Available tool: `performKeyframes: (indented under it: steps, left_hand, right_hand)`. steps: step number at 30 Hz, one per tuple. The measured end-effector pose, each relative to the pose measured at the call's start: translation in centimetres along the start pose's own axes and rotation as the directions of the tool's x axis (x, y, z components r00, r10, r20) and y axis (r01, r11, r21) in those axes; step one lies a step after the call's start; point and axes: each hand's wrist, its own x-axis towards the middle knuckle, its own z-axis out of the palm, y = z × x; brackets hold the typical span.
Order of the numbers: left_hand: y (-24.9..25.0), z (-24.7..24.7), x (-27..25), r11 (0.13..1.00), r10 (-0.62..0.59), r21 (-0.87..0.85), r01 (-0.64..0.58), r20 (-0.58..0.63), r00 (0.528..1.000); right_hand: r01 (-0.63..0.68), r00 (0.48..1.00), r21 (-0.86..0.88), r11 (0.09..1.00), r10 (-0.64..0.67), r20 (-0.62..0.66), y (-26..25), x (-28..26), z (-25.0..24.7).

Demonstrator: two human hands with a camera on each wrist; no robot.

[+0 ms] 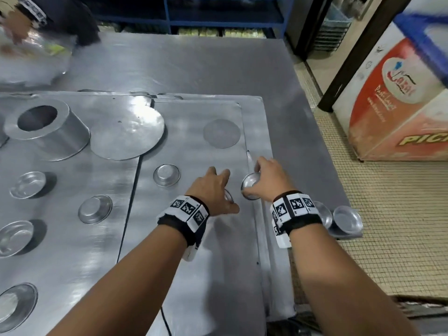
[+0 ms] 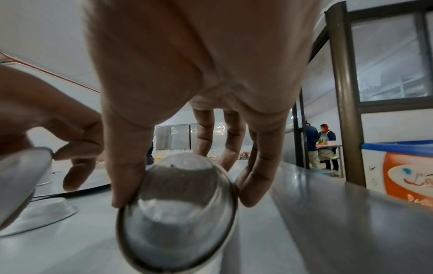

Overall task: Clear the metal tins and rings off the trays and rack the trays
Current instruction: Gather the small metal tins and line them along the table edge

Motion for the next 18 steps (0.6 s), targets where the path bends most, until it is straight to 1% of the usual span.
performKeyframes:
  steps: [3,6,11,15,18]
  left_hand:
    - [2.7,-0.5,1.2,0.998,0.066,0.008,-0.066,0.013,0.998]
    - [5.3,-0.7,2.9,0.991,0.123,0.044,-0.125,0.053,0.991]
    - [10.1,-0.1,5.7,0.962,0.249,0.103,-0.255,0.067,0.966]
    - [13.8,1.3,8.0,0.928,0.344,0.114,-0.354,0.1,0.934]
    - [16.0,2.8,9.7,0.905,0.378,0.153,-0.396,0.137,0.916]
  right_hand:
    - [-0.05,0.998,0.002,0.999,0.05,-0.03,2.5,-0.8,-1.6]
    - [-0.092,0.992,0.023,0.996,0.093,-0.08,5.2,-1.1,-2.8]
    - [-0.159,0.976,0.013,0.987,0.159,-0.147,10.0,-1.7,-5.1]
    - [-0.262,0.95,0.059,0.963,0.268,-0.158,13.8,-2.2,-5.6]
    - [-0.339,0.924,0.128,0.932,0.356,-0.14,16.4,-2.3,-5.6]
